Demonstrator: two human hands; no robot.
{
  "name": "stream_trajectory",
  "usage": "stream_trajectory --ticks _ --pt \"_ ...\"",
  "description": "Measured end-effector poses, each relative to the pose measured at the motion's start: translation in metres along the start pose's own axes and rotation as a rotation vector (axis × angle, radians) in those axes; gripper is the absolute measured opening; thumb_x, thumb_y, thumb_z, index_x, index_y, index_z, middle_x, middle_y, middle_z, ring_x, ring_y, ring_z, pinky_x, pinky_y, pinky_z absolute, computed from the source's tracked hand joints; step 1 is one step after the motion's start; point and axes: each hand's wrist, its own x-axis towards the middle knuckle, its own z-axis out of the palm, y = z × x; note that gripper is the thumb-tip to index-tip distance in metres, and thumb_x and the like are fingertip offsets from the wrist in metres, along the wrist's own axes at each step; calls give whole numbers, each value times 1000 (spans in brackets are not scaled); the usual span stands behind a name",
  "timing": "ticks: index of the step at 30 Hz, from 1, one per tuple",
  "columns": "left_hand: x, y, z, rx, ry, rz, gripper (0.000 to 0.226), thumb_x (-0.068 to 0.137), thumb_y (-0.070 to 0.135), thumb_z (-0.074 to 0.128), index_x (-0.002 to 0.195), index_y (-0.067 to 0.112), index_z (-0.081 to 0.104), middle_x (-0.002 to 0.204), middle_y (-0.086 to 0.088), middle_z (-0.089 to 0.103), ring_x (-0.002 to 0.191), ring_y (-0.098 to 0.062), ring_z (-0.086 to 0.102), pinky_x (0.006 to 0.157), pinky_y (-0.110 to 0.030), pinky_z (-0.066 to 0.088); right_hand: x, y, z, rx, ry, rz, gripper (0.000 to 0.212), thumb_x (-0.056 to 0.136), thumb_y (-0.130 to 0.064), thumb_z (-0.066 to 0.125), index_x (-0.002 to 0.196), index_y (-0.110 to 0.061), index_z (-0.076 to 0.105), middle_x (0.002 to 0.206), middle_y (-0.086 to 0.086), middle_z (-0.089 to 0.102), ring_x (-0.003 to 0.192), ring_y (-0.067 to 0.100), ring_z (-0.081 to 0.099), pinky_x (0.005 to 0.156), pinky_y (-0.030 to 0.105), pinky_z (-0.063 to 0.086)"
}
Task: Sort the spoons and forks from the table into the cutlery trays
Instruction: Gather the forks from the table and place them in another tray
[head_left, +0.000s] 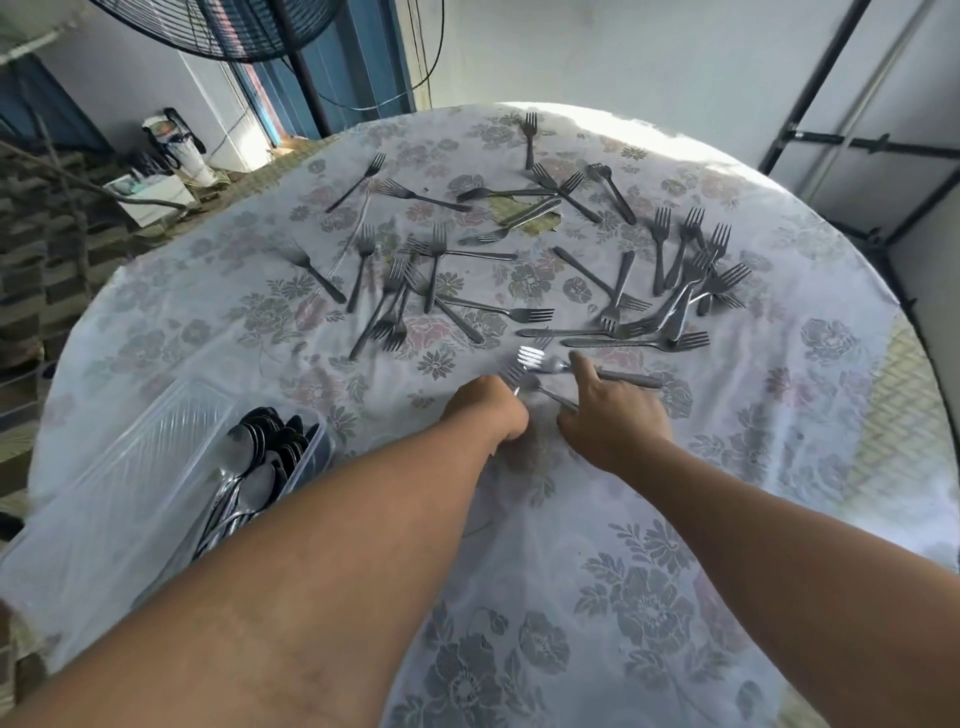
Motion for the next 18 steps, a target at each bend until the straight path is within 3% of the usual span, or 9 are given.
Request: stream_trajectory --ticks 2,4,6,8,11,14,16,18 --pt "4 -6 -3 -4 -14 5 35 93 25 58 124 8 61 120 -13 67 91 -29 64 71 -32 48 7 0 4 -12 -57 60 77 98 -45 42 162 -16 10 111 13 71 105 34 65 85 44 46" --pt "9 -14 -10 14 -11 27 46 97 31 54 138 10 53 131 -13 63 104 -30 63 72 -33 45 12 0 8 -4 -55 129 72 96 -42 41 159 -13 21 117 13 68 114 33 61 94 46 45" --pt "13 -23 -21 88 -5 57 44 96 26 58 136 9 53 120 -11 64 93 -26 60 64 -32 43 13 -2 9 10 21 180 52 95 -37 46 142 -14 43 122 14 62 119 35 54 97 48 44" --pt "18 -33 -34 177 6 88 39 92 14 60 129 6 54 102 -7 60 83 -23 58 52 -28 39 13 -6 10 -27 96 199 35 94 -27 51 126 -15 53 124 14 52 120 37 47 97 50 43" --pt "25 -46 -53 290 -8 114 33 88 2 59 121 3 58 100 -11 62 81 -24 62 49 -29 39 15 -6 13 -61 97 188 27 94 -20 54 120 -13 60 126 13 42 120 36 41 100 52 42" --pt "32 -54 -66 377 -12 159 39 83 -8 57 121 3 59 103 -13 63 82 -26 60 50 -30 39 18 -8 12 1 -18 233 30 101 -26 50 124 -10 59 130 16 44 124 39 43 104 53 40" --pt "41 -60 -72 385 31 212 49 83 -5 62 129 7 51 105 -13 63 86 -27 61 53 -32 41 20 -14 12 36 -34 224 32 105 -34 46 124 -10 56 127 16 51 120 39 50 98 49 43" --pt "48 -62 -72 387 59 263 58 82 -2 66 135 9 45 113 -15 65 97 -33 64 61 -35 45 20 -21 12 83 -1 210 27 107 -36 44 116 -12 52 111 15 61 100 36 58 83 44 47"
